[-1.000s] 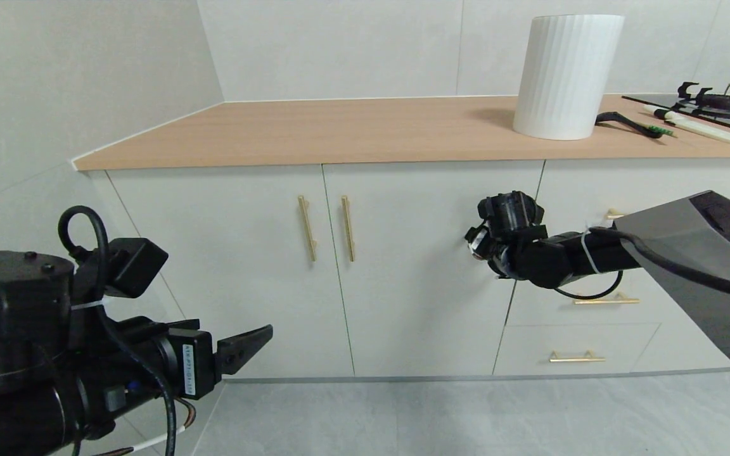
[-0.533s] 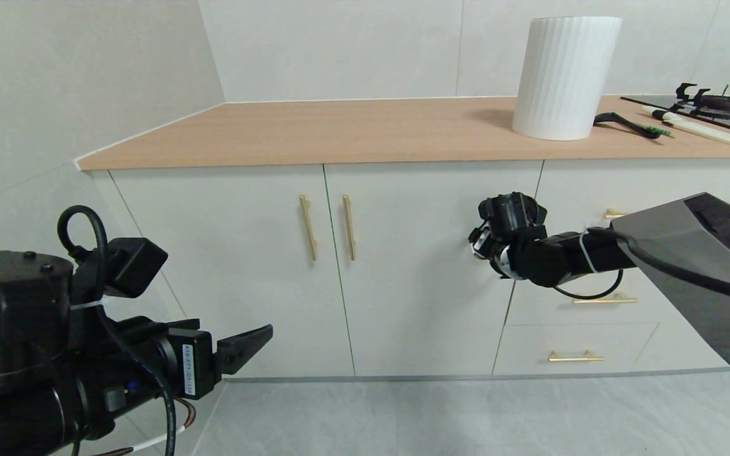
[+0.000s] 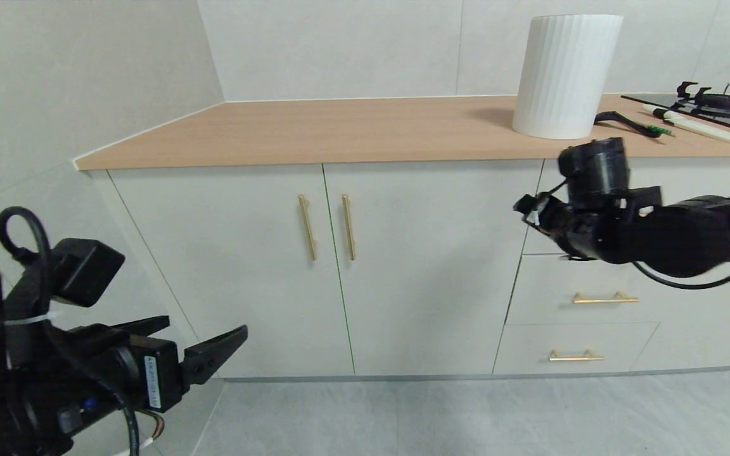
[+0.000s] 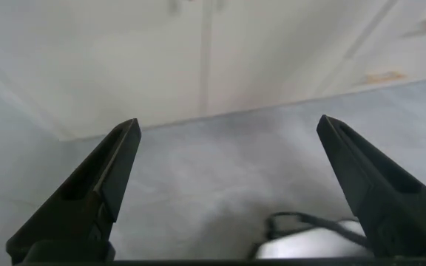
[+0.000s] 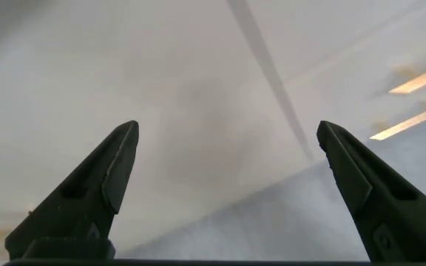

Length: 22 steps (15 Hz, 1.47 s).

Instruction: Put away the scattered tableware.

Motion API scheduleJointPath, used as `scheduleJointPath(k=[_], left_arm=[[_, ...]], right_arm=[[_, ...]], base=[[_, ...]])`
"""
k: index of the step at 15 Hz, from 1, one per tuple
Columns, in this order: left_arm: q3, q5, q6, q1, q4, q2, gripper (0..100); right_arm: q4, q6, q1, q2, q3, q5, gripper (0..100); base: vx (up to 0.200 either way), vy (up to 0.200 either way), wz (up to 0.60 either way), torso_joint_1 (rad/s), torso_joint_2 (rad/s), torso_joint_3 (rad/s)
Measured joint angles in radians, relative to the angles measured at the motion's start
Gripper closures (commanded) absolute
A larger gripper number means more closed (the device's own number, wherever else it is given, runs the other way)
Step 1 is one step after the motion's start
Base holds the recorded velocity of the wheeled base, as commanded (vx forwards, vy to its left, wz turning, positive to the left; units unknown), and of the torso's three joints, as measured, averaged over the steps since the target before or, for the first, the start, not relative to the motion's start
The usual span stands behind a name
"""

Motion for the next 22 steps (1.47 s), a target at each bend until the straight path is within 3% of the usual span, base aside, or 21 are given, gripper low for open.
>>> scheduleJointPath(k=[3, 7, 10, 13, 16, 18, 20, 22], left_arm=[[0.119, 0.009, 0.066, 0.061, 0.002, -0.173, 0], [0.283, 0.011, 0.097, 0.121, 0.097, -0.501, 0], [0.331, 0.007, 0.133, 0.184, 0.25, -0.724, 0], [0.374, -0.029, 0.163, 0.27, 0.298, -0.879, 0], [0.442, -0.039, 0.18, 0.381, 0.3, -1.016, 0], [0.463, -0.046, 0.189, 0.442, 0.294, -1.093, 0], [0.473, -0.048, 0.196, 0.467, 0.288, -1.137, 0], [0.487, -0.081, 0.231, 0.474, 0.257, -1.16, 0]], right_arm=[[0.0, -0.091, -0.009, -0.328, 0.293, 0.001, 0], [0.005, -0.339, -0.089, -0.843, 0.616, 0.008, 0], [0.083, -0.518, -0.14, -1.231, 0.758, 0.015, 0], [0.265, -0.593, -0.196, -1.555, 0.834, 0.014, 0], [0.361, -0.569, -0.29, -1.72, 0.895, -0.035, 0], [0.371, -0.589, -0.354, -1.791, 0.931, -0.002, 0], [0.351, -0.615, -0.387, -1.842, 1.015, 0.004, 0], [0.277, -0.654, -0.399, -1.865, 1.125, 0.013, 0]], base=[[0.0, 0.0, 0.0, 0.0, 0.0, 0.0], [0.0, 0.0, 0.0, 0.0, 0.0, 0.0], [0.0, 0.0, 0.0, 0.0, 0.0, 0.0], [0.0, 0.0, 0.0, 0.0, 0.0, 0.0], [0.0, 0.0, 0.0, 0.0, 0.0, 0.0], [0.0, 0.0, 0.0, 0.0, 0.0, 0.0], [0.0, 0.0, 0.0, 0.0, 0.0, 0.0], [0.0, 0.0, 0.0, 0.0, 0.0, 0.0]])
